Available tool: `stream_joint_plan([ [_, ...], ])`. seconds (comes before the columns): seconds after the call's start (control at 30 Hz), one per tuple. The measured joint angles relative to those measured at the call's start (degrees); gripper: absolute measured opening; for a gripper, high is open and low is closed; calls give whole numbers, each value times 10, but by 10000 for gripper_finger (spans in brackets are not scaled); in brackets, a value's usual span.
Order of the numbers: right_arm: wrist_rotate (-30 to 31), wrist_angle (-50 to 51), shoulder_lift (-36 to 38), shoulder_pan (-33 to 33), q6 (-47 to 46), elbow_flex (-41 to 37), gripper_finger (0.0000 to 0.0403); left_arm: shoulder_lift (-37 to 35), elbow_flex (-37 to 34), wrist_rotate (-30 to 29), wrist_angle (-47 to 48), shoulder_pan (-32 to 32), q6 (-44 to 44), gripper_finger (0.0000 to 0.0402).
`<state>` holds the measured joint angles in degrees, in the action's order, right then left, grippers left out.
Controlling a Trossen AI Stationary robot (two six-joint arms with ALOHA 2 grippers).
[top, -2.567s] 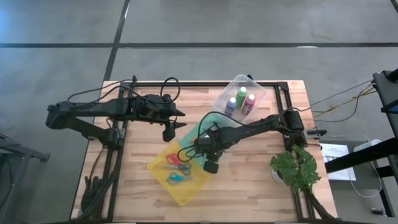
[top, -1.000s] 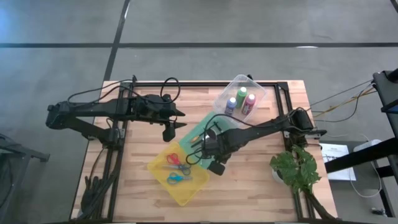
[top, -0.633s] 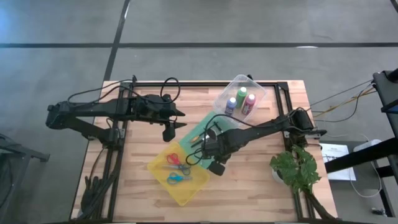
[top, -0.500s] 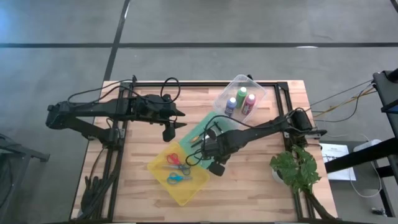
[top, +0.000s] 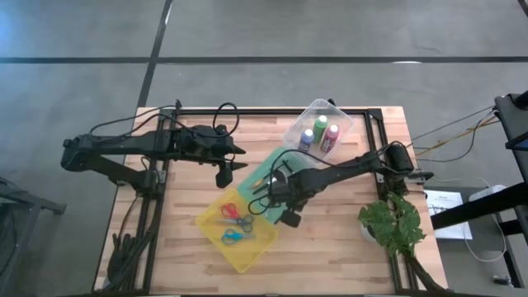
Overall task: Pick & Place Paint Supplies
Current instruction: Adjust the green bin
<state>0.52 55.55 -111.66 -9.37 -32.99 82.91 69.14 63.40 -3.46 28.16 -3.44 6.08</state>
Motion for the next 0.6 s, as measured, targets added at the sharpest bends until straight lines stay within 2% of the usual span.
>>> stream_joint_plan([
  [0.6, 38, -11, 0, 9, 7, 0, 8, 0, 0, -2, 0, 0, 0, 213],
])
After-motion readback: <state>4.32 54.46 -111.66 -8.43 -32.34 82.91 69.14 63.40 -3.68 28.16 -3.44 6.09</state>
